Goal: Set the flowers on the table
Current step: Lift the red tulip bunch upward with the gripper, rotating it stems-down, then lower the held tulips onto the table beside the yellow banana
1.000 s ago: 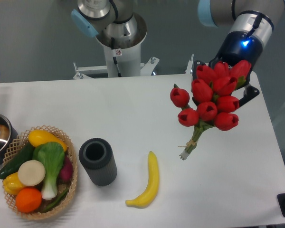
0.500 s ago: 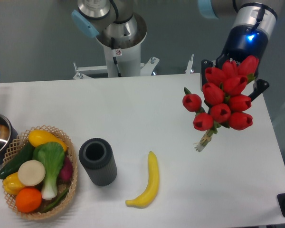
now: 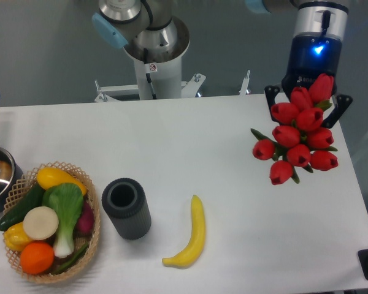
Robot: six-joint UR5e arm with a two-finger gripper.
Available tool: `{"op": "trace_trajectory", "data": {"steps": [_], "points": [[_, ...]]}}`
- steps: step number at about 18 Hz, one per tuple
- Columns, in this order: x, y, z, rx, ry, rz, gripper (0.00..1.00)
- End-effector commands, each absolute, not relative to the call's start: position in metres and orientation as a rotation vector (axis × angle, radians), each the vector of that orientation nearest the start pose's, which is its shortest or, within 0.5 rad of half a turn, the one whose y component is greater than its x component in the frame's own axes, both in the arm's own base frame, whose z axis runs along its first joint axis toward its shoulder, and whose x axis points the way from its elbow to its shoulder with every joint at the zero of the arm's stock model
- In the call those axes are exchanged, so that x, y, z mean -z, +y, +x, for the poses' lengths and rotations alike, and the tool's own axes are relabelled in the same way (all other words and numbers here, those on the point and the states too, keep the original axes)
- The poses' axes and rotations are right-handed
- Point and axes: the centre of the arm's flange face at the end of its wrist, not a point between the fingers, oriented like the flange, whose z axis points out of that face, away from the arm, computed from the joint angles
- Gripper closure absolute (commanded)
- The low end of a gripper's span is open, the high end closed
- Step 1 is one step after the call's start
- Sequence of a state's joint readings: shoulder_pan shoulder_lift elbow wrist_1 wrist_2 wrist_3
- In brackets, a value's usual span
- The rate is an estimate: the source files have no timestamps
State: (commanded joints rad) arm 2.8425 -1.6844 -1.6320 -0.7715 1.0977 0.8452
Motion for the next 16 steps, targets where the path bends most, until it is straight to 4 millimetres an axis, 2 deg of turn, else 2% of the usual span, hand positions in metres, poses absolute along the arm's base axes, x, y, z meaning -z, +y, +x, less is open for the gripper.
{"op": "trace_trajectory", "data": {"steps": [2,6,9,10,13,16], "points": [[-0.488,0.329,-0.489,-0.44,-0.386,-2.476,0.69],[-0.452,0.328,-0.489,-0.395,-0.427,-2.552,0.7],[-0.416,0.319,-0.501,-0.426,-0.505,-2.679,0.7],[-0.385,0.325,-0.506,-0.402,-0.519,-2.754,0.7],[-0.35,0.326,-0.516,-0.345,-0.57,-2.808,0.66],[-0.323,0.326,-0.522,-0.265,-0.617,-2.838,0.66]]}}
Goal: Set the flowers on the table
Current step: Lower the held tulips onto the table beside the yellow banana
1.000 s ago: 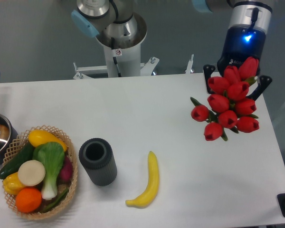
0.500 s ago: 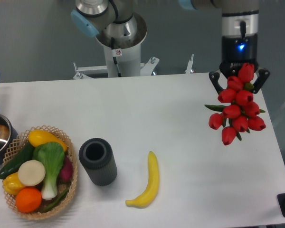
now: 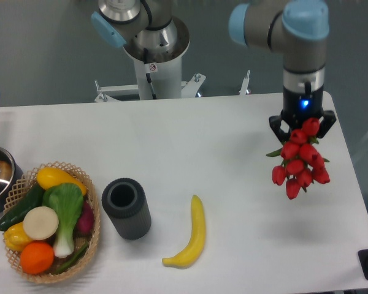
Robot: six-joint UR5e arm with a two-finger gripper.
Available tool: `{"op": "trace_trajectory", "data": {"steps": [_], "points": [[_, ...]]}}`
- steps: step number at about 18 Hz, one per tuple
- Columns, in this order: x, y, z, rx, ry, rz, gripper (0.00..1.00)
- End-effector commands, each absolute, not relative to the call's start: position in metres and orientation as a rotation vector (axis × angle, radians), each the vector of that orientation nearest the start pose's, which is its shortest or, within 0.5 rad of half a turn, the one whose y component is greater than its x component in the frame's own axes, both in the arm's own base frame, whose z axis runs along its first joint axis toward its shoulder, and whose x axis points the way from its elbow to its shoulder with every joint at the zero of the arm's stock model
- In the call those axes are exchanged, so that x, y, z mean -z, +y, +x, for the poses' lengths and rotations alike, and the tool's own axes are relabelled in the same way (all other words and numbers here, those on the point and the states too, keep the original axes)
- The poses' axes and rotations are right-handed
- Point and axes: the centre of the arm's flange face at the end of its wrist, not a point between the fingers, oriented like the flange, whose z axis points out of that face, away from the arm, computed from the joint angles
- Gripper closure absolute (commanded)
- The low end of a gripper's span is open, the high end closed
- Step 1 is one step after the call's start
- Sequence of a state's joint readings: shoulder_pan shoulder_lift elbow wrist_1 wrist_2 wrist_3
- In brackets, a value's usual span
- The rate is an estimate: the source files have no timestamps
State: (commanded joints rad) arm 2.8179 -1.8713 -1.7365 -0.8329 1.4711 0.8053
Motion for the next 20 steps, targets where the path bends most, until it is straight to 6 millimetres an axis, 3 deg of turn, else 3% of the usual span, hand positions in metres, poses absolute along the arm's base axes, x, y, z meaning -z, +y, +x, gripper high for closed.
{"op": "trace_trajectory", "data": {"steps": [3,10,15,18,19,20], "points": [[-0.299,0.33,-0.526,-0.214,-0.621,-2.863,0.66],[-0.25,0.359,-0.519,-0.159,-0.563,-2.978,0.66],[-0.228,0.375,-0.513,-0.113,-0.531,-3.005,0.64],[-0.225,0.381,-0.514,-0.111,-0.512,-3.007,0.41],[-0.227,0.382,-0.515,-0.116,-0.512,-3.006,0.39],[-0.227,0.382,-0.515,-0.118,-0.505,-3.006,0.26]]}}
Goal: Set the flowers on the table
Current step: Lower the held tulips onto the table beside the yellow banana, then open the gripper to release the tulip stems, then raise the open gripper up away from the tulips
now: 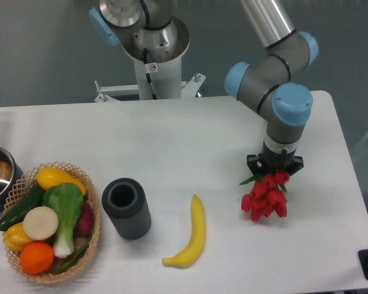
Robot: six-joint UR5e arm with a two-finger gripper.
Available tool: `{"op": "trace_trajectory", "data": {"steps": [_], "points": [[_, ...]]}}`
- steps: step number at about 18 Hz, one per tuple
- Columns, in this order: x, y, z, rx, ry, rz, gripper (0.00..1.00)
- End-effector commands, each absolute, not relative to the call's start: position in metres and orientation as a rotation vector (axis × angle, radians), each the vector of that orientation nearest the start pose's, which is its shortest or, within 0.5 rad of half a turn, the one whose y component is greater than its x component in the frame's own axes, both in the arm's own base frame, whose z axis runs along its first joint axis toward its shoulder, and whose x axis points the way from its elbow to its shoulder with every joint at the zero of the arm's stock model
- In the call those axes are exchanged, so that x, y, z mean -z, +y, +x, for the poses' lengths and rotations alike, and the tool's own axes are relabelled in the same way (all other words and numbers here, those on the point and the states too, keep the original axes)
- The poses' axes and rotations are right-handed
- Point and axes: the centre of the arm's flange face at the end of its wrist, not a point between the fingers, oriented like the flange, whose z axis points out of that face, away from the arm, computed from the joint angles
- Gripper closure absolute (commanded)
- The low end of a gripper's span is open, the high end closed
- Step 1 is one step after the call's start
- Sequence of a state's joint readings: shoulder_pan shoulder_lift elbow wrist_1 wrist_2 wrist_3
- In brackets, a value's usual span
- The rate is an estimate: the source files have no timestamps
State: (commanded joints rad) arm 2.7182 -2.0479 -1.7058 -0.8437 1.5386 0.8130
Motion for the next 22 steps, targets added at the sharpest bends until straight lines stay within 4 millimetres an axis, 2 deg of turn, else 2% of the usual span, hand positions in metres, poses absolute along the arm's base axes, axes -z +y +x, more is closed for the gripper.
{"op": "trace_trajectory", "data": {"steps": [1,3,6,9,11,15,18,21,22], "points": [[-0.229,0.382,-0.515,-0.121,-0.499,-3.004,0.13],[-0.233,0.383,-0.516,-0.133,-0.494,-3.0,0.12],[-0.241,0.384,-0.518,-0.157,-0.485,-2.993,0.0],[-0.241,0.375,-0.511,-0.229,-0.446,-3.064,0.0],[-0.246,0.372,-0.512,-0.318,-0.306,-3.153,0.0],[-0.279,0.359,-0.516,-0.403,-0.107,-3.192,0.0],[-0.312,0.337,-0.524,-0.463,-0.004,-3.172,0.0],[-0.331,0.335,-0.52,-0.509,0.089,-3.161,0.0],[-0.348,0.335,-0.519,-0.548,0.085,-3.141,0.0]]}}
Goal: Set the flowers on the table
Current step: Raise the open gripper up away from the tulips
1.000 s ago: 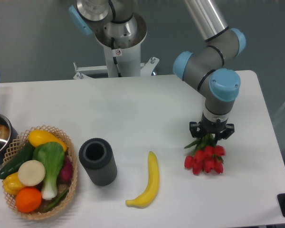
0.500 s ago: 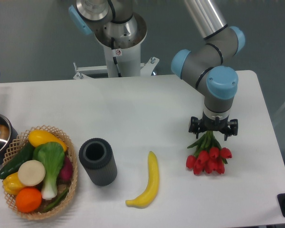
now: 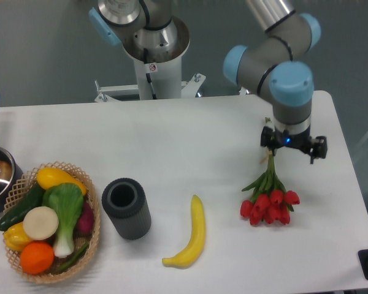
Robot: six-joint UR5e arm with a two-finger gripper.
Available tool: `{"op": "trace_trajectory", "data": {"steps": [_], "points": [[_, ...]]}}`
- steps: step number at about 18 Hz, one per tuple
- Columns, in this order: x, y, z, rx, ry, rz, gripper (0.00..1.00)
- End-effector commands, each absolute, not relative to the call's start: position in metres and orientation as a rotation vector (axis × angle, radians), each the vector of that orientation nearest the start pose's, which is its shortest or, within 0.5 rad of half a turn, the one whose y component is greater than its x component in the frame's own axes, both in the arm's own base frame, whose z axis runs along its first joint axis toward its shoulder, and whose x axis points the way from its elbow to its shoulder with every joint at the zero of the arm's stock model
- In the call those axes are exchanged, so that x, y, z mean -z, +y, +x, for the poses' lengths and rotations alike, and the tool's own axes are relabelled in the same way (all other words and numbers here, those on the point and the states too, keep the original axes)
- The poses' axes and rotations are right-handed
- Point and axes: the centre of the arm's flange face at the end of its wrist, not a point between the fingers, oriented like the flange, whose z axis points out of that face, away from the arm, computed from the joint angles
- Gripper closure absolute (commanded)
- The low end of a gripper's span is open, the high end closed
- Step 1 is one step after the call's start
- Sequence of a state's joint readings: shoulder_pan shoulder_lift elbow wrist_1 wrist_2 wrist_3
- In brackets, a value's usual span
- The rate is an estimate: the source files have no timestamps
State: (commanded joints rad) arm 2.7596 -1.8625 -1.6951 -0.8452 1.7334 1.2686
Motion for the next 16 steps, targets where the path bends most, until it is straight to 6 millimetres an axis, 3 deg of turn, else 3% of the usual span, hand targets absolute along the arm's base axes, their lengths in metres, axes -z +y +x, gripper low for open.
{"op": "trace_trajectory", "data": {"steps": [5,8,12,16], "points": [[-0.411,0.338,-0.519,-0.572,0.115,-3.122,0.0],[-0.444,0.345,-0.515,-0.583,0.387,-3.094,0.0],[-0.453,0.344,-0.507,-0.534,0.631,-3.055,0.0],[-0.448,0.338,-0.513,-0.493,0.629,-3.0,0.0]]}}
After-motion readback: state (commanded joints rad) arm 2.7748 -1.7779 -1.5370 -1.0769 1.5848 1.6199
